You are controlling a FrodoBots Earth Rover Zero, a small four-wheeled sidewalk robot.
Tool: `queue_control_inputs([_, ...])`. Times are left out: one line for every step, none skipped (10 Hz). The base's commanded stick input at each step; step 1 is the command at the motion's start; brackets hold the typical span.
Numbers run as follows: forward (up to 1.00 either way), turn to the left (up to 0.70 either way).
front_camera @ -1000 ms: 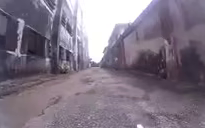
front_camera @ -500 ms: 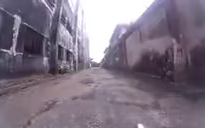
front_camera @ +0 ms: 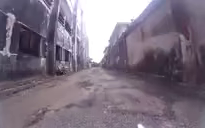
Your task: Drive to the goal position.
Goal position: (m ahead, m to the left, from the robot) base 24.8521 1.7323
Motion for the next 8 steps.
queue_control_inputs([0.7,0.0])
queue_control_inputs([0.7,0.0])
queue_control_inputs([0.7,0.0])
queue_control_inputs([0.7,0.0])
queue_control_inputs([0.7,0.0])
queue_control_inputs([0.7,0.0])
queue_control_inputs([0.7,0.0])
queue_control_inputs([0.7,0.0])
